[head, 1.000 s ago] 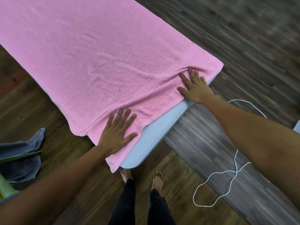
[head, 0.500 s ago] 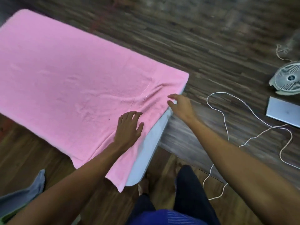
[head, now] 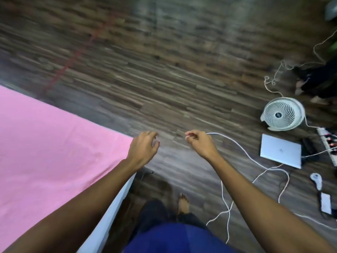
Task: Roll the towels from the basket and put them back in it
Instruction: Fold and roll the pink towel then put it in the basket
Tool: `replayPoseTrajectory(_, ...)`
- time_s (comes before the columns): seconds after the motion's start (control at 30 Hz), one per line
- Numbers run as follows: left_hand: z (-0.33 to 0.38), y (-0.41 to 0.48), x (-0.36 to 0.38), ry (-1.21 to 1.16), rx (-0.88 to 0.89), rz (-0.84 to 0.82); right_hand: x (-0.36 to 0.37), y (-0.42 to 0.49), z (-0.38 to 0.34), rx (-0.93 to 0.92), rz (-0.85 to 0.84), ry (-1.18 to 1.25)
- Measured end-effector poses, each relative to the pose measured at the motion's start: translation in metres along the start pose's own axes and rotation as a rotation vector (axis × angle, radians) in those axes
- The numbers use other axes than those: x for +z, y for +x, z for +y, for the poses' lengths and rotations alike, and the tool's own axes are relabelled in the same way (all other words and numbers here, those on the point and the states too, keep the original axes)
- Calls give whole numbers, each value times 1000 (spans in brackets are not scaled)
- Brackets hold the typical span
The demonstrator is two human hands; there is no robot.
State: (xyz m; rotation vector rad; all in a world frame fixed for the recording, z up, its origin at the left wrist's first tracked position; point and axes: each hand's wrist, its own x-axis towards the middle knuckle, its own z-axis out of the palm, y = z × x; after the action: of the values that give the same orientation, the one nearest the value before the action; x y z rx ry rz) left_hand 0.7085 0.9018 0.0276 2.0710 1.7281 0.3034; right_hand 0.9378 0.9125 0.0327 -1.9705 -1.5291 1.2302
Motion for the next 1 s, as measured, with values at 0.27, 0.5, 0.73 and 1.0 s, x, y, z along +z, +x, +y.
replayPoseTrajectory(0.27,-16,156,-23,-60,-147,-2,-39,144,-60,-38,-103,-7)
replayPoseTrajectory(0.5,-60,294,-67,-156,-208,39,-37,281,-143,-54,-162,-78)
replayPoseTrajectory(0.73,-156,395,-154,-159,-431,180,6,439,-284,-192,-336,-138)
replayPoseTrajectory(1.0,-302,443,-250,-161,-799,424,143,573,-464,-456,-627,-260)
